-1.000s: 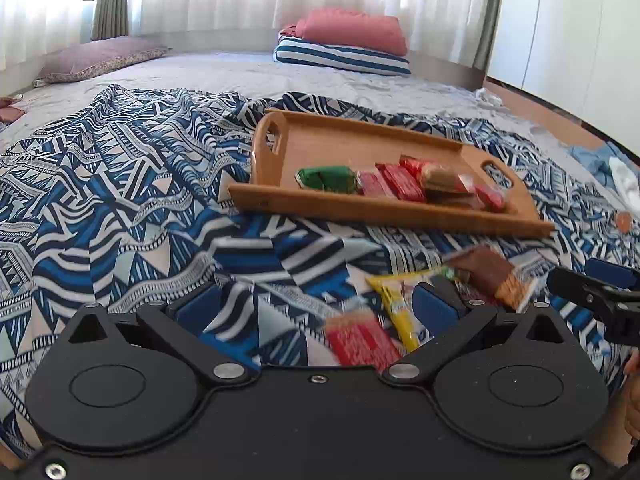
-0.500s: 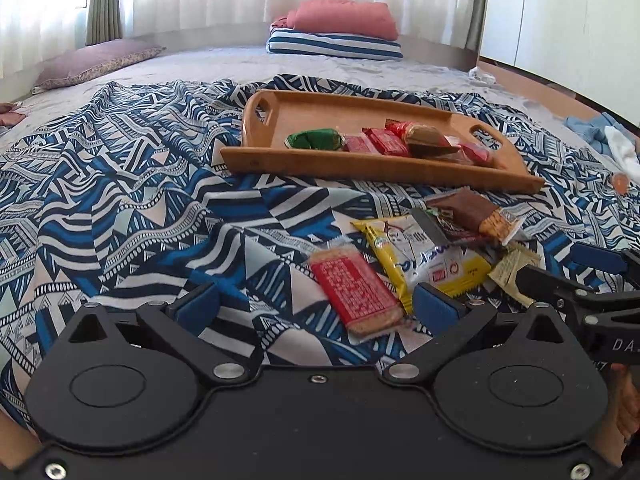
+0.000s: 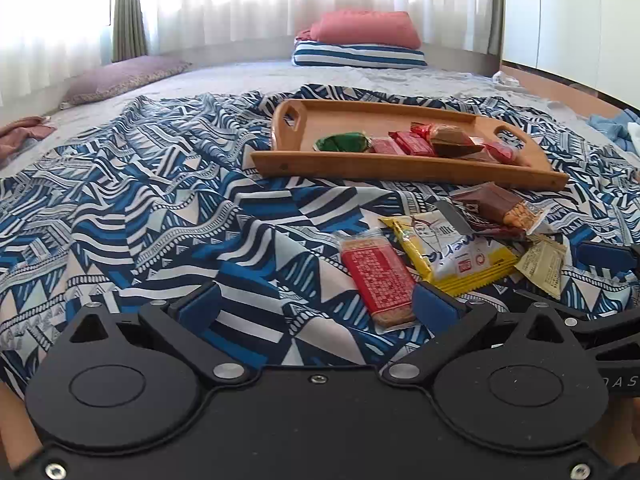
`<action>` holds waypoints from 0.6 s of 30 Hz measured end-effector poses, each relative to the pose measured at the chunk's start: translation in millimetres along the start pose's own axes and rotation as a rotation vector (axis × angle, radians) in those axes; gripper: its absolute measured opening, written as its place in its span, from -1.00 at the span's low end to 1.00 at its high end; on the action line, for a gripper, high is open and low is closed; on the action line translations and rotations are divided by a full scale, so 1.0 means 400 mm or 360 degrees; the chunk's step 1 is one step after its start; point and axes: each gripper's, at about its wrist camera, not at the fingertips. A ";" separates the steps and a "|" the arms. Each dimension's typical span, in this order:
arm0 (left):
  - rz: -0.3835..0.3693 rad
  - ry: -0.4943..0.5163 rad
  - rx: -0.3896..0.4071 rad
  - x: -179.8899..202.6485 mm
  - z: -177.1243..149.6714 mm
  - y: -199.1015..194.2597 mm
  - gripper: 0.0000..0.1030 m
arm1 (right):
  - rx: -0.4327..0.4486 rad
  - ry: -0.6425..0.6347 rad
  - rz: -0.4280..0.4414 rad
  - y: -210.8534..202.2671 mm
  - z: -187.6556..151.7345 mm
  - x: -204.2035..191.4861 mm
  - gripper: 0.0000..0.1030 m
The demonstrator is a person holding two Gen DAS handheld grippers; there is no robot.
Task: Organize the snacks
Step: 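Move the left tool to the red bar while the right tool approaches the gold packet, then grasp the red bar with the left tool while the right tool grasps the gold packet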
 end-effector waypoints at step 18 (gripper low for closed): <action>-0.0060 -0.0029 0.0006 0.034 0.010 -0.004 0.47 | -0.0027 0.0034 -0.0013 0.023 0.014 -0.006 0.96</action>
Point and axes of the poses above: each gripper's, at about its wrist camera, not at the fingertips, and y roughly the way its jaws point, x to its right, z to its top, and after that the axes turned 12 degrees about -z, right-handed
